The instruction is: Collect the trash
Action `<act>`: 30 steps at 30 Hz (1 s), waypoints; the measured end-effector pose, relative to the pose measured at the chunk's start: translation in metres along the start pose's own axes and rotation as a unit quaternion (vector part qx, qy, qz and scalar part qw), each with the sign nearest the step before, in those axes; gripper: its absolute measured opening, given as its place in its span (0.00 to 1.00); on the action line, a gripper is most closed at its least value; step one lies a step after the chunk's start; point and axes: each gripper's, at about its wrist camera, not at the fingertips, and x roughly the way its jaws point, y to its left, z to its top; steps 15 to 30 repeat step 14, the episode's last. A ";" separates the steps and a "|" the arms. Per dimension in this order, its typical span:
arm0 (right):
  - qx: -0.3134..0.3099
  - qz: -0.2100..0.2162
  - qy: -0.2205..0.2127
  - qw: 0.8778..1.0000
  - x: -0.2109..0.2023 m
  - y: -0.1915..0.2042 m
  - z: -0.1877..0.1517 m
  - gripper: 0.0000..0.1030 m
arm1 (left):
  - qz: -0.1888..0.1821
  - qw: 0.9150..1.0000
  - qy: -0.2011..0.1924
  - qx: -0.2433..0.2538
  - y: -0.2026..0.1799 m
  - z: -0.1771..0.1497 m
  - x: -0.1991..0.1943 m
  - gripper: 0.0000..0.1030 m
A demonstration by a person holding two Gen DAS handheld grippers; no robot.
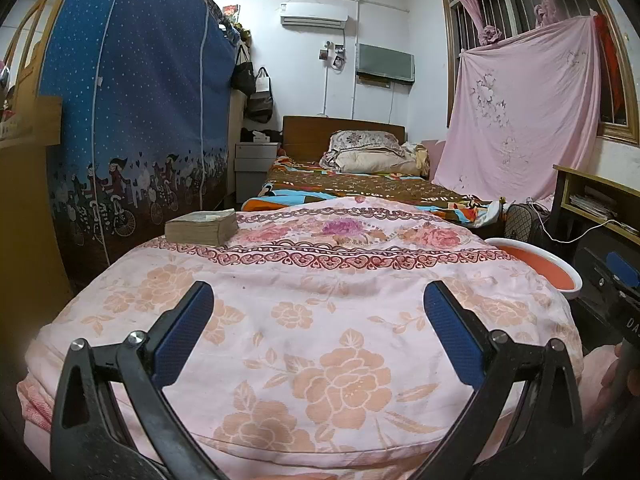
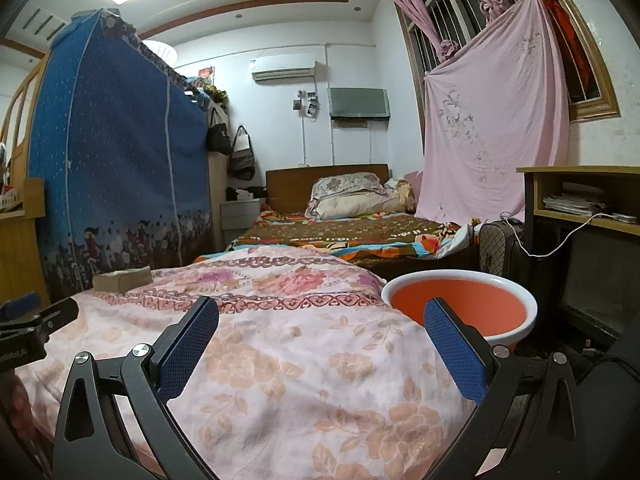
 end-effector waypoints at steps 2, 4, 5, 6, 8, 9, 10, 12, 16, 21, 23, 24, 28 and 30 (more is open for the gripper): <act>-0.001 0.000 0.001 1.000 0.000 0.000 0.000 1.00 | 0.000 1.000 0.000 0.001 0.000 0.000 0.000 0.89; -0.001 0.000 0.002 1.000 0.001 0.000 0.000 1.00 | 0.000 1.000 0.000 0.000 0.000 0.000 0.000 0.89; -0.001 0.000 0.002 1.000 0.000 0.000 0.000 1.00 | 0.000 1.000 0.000 0.000 0.000 0.000 0.000 0.89; 0.000 0.000 0.002 1.000 0.000 0.000 0.000 1.00 | 0.000 1.000 0.000 0.000 0.000 0.000 0.000 0.89; 0.000 0.000 0.003 1.000 0.001 0.001 0.000 1.00 | 0.000 1.000 0.000 0.000 0.000 0.000 0.000 0.89; 0.000 0.000 0.003 1.000 0.000 0.002 0.000 1.00 | 0.000 1.000 -0.001 0.001 0.000 0.000 0.000 0.89; 0.000 0.000 0.003 1.000 0.001 0.001 0.000 1.00 | 0.000 1.000 0.000 0.001 -0.001 0.000 0.000 0.89; -0.001 0.000 0.003 1.000 0.001 0.002 0.000 1.00 | 0.000 1.000 0.000 0.000 -0.001 0.000 0.000 0.89; -0.001 0.000 0.003 1.000 0.001 0.001 0.000 1.00 | 0.000 1.000 0.001 -0.001 0.000 0.000 0.000 0.89; -0.001 0.000 0.003 1.000 0.001 0.001 0.000 1.00 | 0.000 1.000 0.001 -0.001 0.000 0.000 0.000 0.89; -0.001 0.000 0.003 1.000 0.001 0.001 0.000 1.00 | 0.000 1.000 0.001 -0.001 0.000 0.000 0.000 0.89; -0.001 0.000 0.003 1.000 0.001 0.001 0.000 1.00 | 0.000 1.000 0.001 -0.001 0.000 0.000 0.000 0.89; -0.001 0.000 0.003 1.000 0.001 0.001 0.000 1.00 | 0.000 1.000 0.001 -0.001 0.000 0.000 0.000 0.89; -0.001 0.000 0.003 1.000 0.001 0.001 0.000 1.00 | 0.000 1.000 0.001 -0.001 0.000 0.000 0.000 0.89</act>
